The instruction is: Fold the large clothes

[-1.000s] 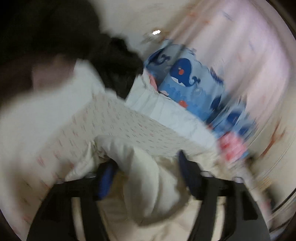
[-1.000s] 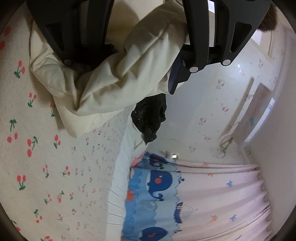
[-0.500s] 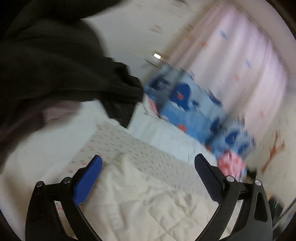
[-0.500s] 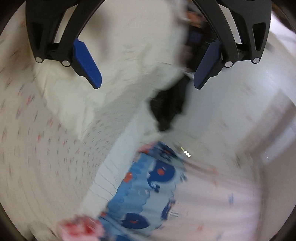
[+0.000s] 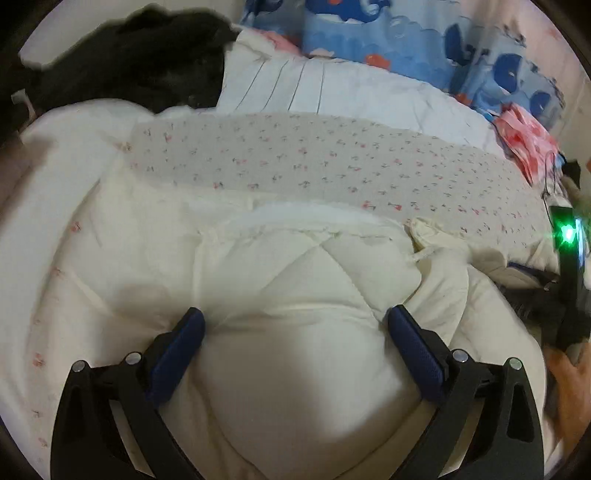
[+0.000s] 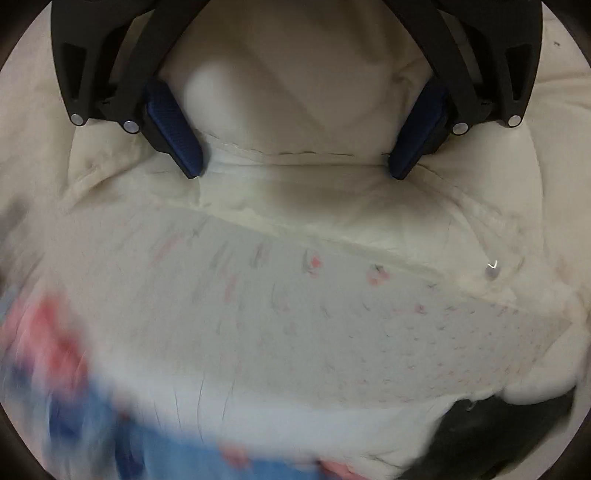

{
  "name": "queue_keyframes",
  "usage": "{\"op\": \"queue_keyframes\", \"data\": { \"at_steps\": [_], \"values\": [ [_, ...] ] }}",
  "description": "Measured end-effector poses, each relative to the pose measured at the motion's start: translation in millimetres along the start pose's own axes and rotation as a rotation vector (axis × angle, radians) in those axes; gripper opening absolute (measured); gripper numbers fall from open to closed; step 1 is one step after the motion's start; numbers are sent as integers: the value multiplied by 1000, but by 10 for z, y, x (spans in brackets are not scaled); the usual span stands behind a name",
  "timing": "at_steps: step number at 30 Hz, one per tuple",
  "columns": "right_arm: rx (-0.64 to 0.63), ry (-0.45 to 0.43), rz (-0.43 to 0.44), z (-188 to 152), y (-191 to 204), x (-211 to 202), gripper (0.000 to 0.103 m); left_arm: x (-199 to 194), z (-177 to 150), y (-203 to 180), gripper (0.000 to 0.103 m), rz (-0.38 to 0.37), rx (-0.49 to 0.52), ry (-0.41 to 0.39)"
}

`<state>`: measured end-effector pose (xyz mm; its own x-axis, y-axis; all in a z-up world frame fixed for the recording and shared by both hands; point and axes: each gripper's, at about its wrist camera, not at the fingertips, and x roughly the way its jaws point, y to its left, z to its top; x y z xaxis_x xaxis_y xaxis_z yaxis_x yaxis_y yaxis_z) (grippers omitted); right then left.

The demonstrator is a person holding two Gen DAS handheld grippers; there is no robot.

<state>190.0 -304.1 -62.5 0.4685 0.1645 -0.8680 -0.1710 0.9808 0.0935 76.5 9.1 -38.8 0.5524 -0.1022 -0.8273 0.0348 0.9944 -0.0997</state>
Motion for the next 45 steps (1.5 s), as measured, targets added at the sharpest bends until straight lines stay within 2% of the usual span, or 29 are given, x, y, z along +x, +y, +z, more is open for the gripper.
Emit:
{"op": "queue_keyframes", "data": {
  "at_steps": [2,3,4,5,7,8,9,10,12,14,16,18,19,20,21,22,23,24,25,28,30,31,34,36,38,40,42,43,45],
  "values": [
    [112,34,55,57,-198,39,96,-21,9,29,95,4,1,2],
    [126,27,41,55,-203,-54,96,-37,3,25,95,6,3,0],
    [127,-9,59,31,-185,-177,96,-45,7,23,95,5,4,-2],
    [110,-72,135,-40,-141,-375,96,-63,-5,20,95,4,3,-4],
    [5,-156,214,-243,23,-678,96,-65,-17,30,95,1,1,-8],
    [-67,-162,182,-347,124,-724,96,-72,-25,26,95,5,4,-10],
    [-154,-127,77,-464,227,-631,96,-49,7,-20,95,9,8,-12],
    [-194,-87,15,-523,239,-488,96,-65,4,-28,95,11,8,-17],
    [-121,-28,80,-511,18,-238,97,-180,24,-36,95,-37,-18,-53],
    [-45,-7,74,-419,-71,-207,96,-433,15,-41,95,-54,-7,-130],
    [-4,-26,67,-399,-51,-367,96,-594,-17,-18,95,-58,17,-176],
    [-1,-103,167,-470,70,-730,96,-612,-65,13,95,-71,39,-159],
    [-54,-144,197,-601,222,-921,96,-588,-105,15,95,-96,49,-134],
    [-108,-162,186,-722,325,-1009,96,-540,-158,-11,95,-114,68,-102],
    [-169,-165,143,-809,432,-1014,96,-489,-212,-49,95,-99,93,-78],
    [-240,-132,50,-923,528,-865,96,-412,-253,-114,96,-58,133,-59],
    [-251,-102,52,-989,489,-726,96,-326,-296,-213,96,1,202,-59],
    [-177,-91,127,-966,348,-589,97,-276,-304,-260,97,33,230,-66],
    [-122,-82,145,-912,267,-523,96,-216,-273,-282,97,53,242,-61],
    [-43,-58,128,-761,117,-437,96,-81,-166,-138,97,14,185,-17],
    [-66,-45,107,-768,157,-435,96,-93,-129,-42,97,-17,156,-8],
    [-67,-48,103,-769,101,-440,96,-122,-137,-24,97,-8,162,-14],
    [-25,-79,82,-784,-5,-506,95,-240,-195,176,97,10,151,-17],
    [-2,-92,48,-802,-68,-550,95,-301,-267,415,97,87,121,-22],
    [21,-94,20,-822,-68,-598,95,-314,-332,647,97,75,92,2],
    [44,-94,-11,-910,-87,-741,95,-363,-426,837,97,113,88,9],
    [50,-154,-8,-957,-16,-986,95,-464,-477,930,97,115,73,-1],
    [27,-218,0,-1020,74,-1204,96,-579,-500,939,97,114,61,-31],
    [-9,-293,-42,-1161,175,-1483,96,-800,-550,891,97,81,69,-105]
  ]
}}
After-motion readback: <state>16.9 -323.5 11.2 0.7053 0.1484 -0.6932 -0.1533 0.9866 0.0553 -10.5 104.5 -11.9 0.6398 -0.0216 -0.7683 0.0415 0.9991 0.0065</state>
